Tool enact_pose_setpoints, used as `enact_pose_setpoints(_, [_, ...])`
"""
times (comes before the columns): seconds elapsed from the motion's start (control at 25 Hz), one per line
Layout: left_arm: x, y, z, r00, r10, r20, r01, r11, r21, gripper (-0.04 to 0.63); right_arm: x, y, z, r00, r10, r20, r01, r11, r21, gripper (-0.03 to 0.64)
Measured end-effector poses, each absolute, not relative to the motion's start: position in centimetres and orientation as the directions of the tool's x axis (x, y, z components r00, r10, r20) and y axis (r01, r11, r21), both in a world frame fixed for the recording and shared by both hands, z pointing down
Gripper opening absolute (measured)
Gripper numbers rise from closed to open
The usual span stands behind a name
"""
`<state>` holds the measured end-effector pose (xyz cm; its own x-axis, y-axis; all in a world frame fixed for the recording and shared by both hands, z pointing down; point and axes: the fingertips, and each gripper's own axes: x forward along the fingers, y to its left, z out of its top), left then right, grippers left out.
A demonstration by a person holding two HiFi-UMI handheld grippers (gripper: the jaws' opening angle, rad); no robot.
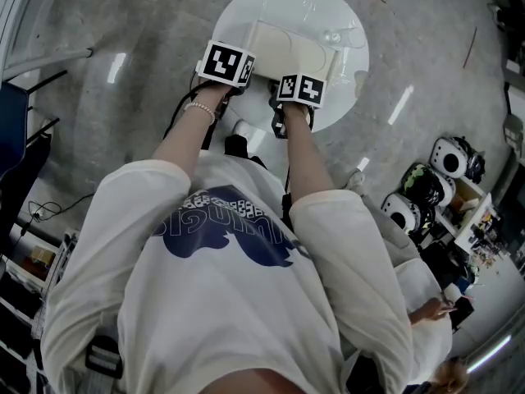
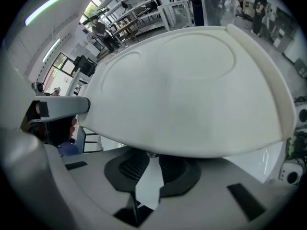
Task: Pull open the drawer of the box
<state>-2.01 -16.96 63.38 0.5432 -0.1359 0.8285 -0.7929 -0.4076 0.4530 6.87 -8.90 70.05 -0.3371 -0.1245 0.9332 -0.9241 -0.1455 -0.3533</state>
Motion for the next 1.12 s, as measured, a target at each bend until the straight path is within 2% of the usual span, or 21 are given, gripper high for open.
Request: enact_pose_setpoints(1.12, [-2.1,-16.6,63.3,0.532,-0.138,0.835,-0.801,-0.401,0.444,0.098,4.6,-1.5,69.8,-0.379,-0.113,0.919,-0.91,-0.138,-0.392,0.052])
